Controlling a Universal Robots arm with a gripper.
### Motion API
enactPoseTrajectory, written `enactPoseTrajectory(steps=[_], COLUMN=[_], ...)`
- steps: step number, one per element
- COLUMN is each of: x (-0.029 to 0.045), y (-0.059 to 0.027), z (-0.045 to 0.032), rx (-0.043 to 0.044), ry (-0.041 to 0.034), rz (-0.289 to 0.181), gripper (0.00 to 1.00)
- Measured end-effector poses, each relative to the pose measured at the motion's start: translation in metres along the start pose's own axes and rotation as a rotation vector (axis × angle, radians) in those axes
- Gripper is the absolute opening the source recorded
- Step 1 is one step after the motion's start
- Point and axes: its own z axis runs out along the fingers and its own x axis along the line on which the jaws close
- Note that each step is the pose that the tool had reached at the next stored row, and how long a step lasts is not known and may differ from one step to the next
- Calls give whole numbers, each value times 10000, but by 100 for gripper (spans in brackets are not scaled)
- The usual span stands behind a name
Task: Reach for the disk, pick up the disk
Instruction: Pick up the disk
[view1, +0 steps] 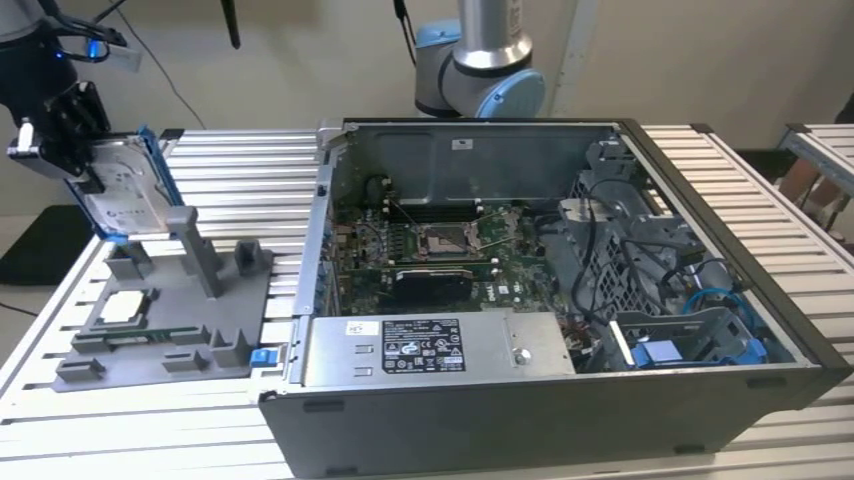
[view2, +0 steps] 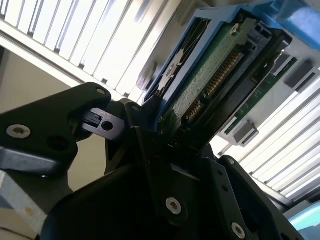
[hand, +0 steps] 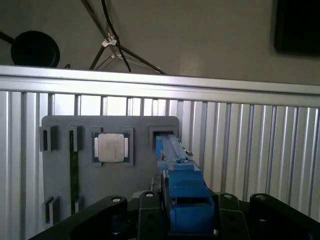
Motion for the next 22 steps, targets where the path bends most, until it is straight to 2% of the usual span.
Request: enactPoseTrajectory(steps=[22], x=[-23], y=[4], z=[-247], rx=[2], ry=[1], rz=[1], gripper=[0])
